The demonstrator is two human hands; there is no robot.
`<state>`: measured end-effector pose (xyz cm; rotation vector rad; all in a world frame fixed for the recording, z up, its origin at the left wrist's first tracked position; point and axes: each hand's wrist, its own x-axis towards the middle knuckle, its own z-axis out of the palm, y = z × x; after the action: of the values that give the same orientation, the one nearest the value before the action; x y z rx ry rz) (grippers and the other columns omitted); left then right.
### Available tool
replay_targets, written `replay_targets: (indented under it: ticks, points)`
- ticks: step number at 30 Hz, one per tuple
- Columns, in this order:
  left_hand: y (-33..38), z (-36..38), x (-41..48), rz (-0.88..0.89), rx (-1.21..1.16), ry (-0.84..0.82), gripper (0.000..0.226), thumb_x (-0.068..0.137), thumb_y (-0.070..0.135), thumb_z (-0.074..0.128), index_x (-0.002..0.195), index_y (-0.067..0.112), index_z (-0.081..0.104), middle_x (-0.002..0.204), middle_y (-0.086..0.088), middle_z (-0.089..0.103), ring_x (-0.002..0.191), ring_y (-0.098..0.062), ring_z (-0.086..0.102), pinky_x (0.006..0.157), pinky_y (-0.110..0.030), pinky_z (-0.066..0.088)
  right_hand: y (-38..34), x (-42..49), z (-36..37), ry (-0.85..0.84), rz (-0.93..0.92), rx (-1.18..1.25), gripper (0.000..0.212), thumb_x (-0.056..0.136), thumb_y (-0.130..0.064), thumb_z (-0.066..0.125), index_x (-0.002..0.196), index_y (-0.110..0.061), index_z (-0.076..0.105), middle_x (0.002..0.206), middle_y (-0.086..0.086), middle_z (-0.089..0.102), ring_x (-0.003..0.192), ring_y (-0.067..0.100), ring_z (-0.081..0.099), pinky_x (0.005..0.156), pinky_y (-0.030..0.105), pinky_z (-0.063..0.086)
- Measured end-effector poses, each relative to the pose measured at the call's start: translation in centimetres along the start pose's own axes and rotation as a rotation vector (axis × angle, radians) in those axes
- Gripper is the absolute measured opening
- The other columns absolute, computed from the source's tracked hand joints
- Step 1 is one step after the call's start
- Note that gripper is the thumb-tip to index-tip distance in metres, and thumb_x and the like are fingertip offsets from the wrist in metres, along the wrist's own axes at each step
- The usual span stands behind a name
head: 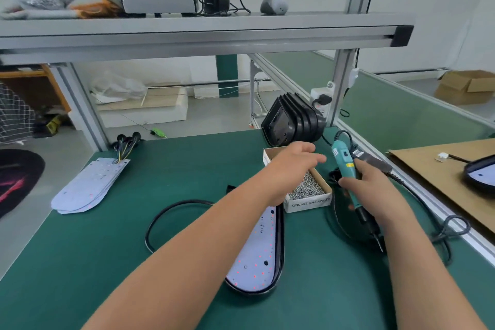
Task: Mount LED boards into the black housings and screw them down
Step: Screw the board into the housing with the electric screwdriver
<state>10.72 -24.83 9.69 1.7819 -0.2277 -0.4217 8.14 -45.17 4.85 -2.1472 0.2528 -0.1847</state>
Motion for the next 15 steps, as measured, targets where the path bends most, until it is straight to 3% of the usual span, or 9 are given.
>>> replay_targets:
  ticks: [3, 6, 7, 9, 11, 13, 15]
  points:
    - [-0.4, 0.2, 0.8, -0.029, -0.062, -0.005, 0.052, 0.107, 0.027, 0.06, 0.156, 0.018, 0.048, 0.156, 0.002, 0.05, 0.139, -0.015, 0.046, 0.106, -0.03, 0.032, -0.2, -0.2, 0.0, -0.009, -0.041, -0.076, 0.009, 0.092, -0.018, 0.066, 0.099, -0.022, 0.062, 0.084, 0.013, 0.068, 0.059, 0.022, 0.064, 0.059, 0.045, 0.058]
    - [-1.1, -1.6, -0.1, 0.01, -0.084, 0.095, 0.024, 0.104, 0.021, 0.062, 0.126, 0.022, 0.07, 0.134, -0.002, 0.067, 0.121, -0.018, 0.06, 0.111, -0.041, 0.047, -0.4, -0.3, -0.1, -0.018, -0.079, -0.177, 0.012, 0.094, -0.023, 0.068, 0.095, -0.022, 0.056, 0.08, 0.011, 0.064, 0.053, 0.022, 0.065, 0.059, 0.042, 0.054]
    - [-1.3, -2.5, -0.9, 0.035, -0.064, 0.144, 0.016, 0.102, 0.019, 0.062, 0.115, 0.025, 0.072, 0.127, -0.008, 0.072, 0.11, -0.019, 0.065, 0.105, -0.039, 0.052, -0.4, -0.3, -0.2, -0.022, -0.085, -0.222, 0.014, 0.094, -0.024, 0.068, 0.094, -0.022, 0.054, 0.08, 0.011, 0.063, 0.054, 0.024, 0.065, 0.059, 0.041, 0.053]
    - [-2.0, -4.2, -2.9, 0.091, 0.164, 0.279, 0.015, 0.102, 0.023, 0.059, 0.113, 0.027, 0.068, 0.119, -0.01, 0.074, 0.089, -0.016, 0.064, 0.085, -0.034, 0.055, -0.7, -0.3, -0.2, -0.033, -0.088, -0.306, 0.018, 0.096, -0.026, 0.066, 0.092, -0.02, 0.05, 0.081, 0.012, 0.061, 0.056, 0.029, 0.064, 0.058, 0.04, 0.05]
    - [-3.2, -4.7, -5.1, 0.106, 0.584, 0.391, 0.03, 0.1, 0.041, 0.054, 0.121, 0.023, 0.064, 0.117, -0.004, 0.071, 0.099, -0.021, 0.063, 0.089, -0.039, 0.057, -0.7, -0.2, -0.3, -0.046, -0.072, -0.372, 0.016, 0.097, -0.025, 0.059, 0.09, -0.019, 0.045, 0.091, 0.014, 0.056, 0.063, 0.032, 0.063, 0.06, 0.04, 0.049]
    - [-4.4, -3.7, -7.4, 0.032, 0.979, 0.44, 0.067, 0.089, 0.075, 0.044, 0.124, 0.02, 0.059, 0.121, -0.003, 0.062, 0.119, -0.028, 0.051, 0.1, -0.048, 0.048, -0.8, -0.3, -0.4, -0.057, -0.055, -0.449, 0.014, 0.098, -0.025, 0.053, 0.091, -0.022, 0.042, 0.103, 0.01, 0.049, 0.073, 0.034, 0.061, 0.068, 0.04, 0.051]
    - [-5.6, -2.4, -8.7, -0.026, 1.167, 0.393, 0.091, 0.071, 0.096, 0.031, 0.121, 0.023, 0.054, 0.123, -0.002, 0.05, 0.126, -0.028, 0.039, 0.108, -0.054, 0.039, -0.9, -0.5, -0.2, -0.054, -0.063, -0.536, 0.011, 0.099, -0.027, 0.051, 0.096, -0.024, 0.041, 0.111, 0.006, 0.043, 0.079, 0.031, 0.059, 0.076, 0.042, 0.052]
